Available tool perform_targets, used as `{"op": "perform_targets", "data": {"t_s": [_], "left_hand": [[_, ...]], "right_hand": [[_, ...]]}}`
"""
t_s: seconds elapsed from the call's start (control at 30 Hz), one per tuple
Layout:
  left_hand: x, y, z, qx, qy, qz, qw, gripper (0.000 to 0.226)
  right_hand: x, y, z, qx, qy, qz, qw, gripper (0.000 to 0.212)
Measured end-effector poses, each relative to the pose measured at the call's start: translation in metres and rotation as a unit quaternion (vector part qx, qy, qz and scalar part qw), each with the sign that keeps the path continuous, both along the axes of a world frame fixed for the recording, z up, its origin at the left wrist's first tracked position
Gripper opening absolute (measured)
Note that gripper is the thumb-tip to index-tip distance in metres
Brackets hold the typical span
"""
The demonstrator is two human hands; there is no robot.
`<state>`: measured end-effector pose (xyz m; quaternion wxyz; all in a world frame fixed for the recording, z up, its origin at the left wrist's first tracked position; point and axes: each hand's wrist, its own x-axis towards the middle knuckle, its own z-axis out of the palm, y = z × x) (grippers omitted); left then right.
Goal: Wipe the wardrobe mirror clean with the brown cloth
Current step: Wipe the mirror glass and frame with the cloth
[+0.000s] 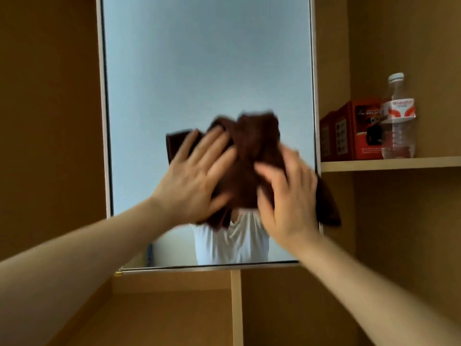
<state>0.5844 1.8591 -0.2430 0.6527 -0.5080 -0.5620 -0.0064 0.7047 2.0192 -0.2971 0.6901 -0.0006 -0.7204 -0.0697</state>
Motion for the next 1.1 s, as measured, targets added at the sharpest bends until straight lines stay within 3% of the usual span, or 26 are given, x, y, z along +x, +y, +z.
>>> {"op": "perform_targets", "data": {"t_s": [0.1, 0.2, 0.33, 0.47, 0.57, 0.73, 0.83, 0.9, 1.0, 1.1], "left_hand": [[-0.007, -0.01, -0.052, -0.071, 0.023, -0.001, 0.997, 0.072], [-0.012, -0.016, -0.058, -0.113, 0.037, 0.0, 0.993, 0.073], [-0.008, -0.017, 0.007, -0.069, 0.033, 0.019, 0.997, 0.07], [-0.001, -0.015, 0.084, 0.025, -0.027, 0.054, 0.998, 0.074], [-0.002, -0.014, 0.099, 0.052, -0.064, 0.048, 0.995, 0.074], [-0.016, -0.036, 0.041, -0.021, -0.004, 0.058, 0.998, 0.071], [-0.029, -0.061, -0.026, -0.095, 0.011, 0.062, 0.993, 0.072], [-0.036, -0.075, -0.046, -0.135, 0.008, 0.074, 0.988, 0.073], [-0.038, -0.082, -0.02, -0.14, -0.004, 0.096, 0.985, 0.069], [-0.03, -0.079, 0.037, -0.037, -0.063, 0.123, 0.99, 0.068]], "right_hand": [[0.001, 0.002, -0.073, 0.013, -0.052, 0.007, 0.999, 0.041], [0.006, 0.009, -0.079, 0.053, -0.082, -0.003, 0.995, 0.04], [0.011, 0.018, 0.01, 0.121, -0.076, -0.01, 0.99, 0.04], [0.008, 0.007, 0.12, 0.077, -0.065, -0.043, 0.994, 0.048], [0.006, -0.001, 0.147, 0.059, -0.077, -0.04, 0.995, 0.049], [0.01, 0.005, 0.043, 0.125, -0.116, -0.02, 0.985, 0.054], [0.008, 0.004, -0.026, 0.196, -0.18, -0.006, 0.964, 0.054], [0.007, 0.005, -0.033, 0.244, -0.225, -0.002, 0.943, 0.054], [0.005, 0.006, 0.018, 0.294, -0.234, -0.005, 0.927, 0.051], [-0.004, -0.01, 0.099, 0.217, -0.167, -0.005, 0.962, 0.055]]}}
